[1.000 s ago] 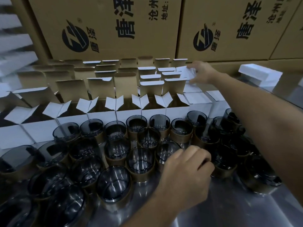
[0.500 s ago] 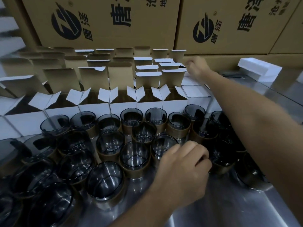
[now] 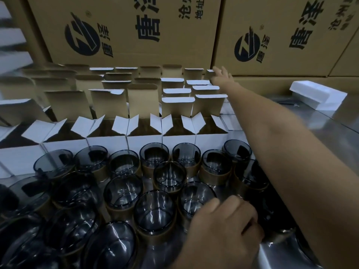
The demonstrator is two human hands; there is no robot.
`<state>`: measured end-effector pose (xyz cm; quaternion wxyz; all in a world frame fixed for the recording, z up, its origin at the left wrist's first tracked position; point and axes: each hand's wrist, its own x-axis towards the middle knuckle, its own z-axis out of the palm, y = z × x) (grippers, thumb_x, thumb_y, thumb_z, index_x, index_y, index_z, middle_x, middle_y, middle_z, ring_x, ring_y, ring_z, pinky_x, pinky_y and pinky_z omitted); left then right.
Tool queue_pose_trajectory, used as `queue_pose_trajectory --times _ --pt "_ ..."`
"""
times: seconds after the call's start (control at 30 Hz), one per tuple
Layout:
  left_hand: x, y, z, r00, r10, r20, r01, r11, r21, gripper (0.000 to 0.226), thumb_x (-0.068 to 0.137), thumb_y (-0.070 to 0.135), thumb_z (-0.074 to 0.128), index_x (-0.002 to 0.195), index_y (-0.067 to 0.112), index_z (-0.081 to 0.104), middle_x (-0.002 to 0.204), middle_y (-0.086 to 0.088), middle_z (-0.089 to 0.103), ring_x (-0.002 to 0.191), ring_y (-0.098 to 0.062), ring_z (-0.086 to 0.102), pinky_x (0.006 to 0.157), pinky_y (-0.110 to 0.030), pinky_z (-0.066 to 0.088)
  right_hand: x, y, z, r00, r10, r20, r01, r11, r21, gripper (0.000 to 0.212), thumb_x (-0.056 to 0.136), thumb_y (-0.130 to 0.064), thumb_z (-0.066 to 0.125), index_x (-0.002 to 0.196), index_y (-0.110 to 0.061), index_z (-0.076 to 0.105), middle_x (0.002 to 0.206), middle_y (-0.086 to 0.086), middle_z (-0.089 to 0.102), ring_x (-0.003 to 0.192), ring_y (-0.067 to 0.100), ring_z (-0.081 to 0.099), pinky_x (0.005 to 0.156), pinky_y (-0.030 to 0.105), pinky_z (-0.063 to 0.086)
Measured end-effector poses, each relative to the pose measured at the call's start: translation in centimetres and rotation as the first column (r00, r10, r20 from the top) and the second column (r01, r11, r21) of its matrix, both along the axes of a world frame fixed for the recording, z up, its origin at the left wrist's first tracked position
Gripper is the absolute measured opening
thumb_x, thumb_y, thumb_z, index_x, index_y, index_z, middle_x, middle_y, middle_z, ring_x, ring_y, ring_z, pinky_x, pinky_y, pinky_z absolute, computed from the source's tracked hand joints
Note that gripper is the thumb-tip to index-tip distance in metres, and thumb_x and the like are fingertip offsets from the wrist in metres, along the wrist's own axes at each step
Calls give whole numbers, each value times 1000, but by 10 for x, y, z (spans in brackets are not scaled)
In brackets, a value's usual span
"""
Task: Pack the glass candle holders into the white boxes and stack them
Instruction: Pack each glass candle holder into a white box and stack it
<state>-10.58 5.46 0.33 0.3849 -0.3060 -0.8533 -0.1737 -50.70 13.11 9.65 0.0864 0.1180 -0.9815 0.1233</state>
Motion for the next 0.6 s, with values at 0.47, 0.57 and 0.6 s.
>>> queue_pose_trajectory --times 0.47,0.57,0.6 --pt "-1 -2 -3 999 -34 30 34 999 5 13 72 12 70 63 21 66 72 8 59 69 -14 55 57 -25 30 58 19 57 856 -84 -510 45 995 -87 52 82 14 51 133 3 45 149 10 32 132 31 37 106 42 39" --pt "0 -3 -1 999 -17 48 17 1000 -3 16 75 12 56 61 17 63 71 4 60 68 -17 55 57 -26 34 104 29 87 763 -86 -641 66 996 -55 44 84 10 46 127 3 50 142 13 41 127 32 40 111 40 32" --pt "1 -3 -1 998 -10 57 10 1000 -4 18 76 12 54 61 16 63 71 3 61 68 -18 56 57 -28 37 124 32 96 718 -81 -691 81 996 -32 43 84 7 45 127 3 51 140 14 43 127 34 40 113 42 29"
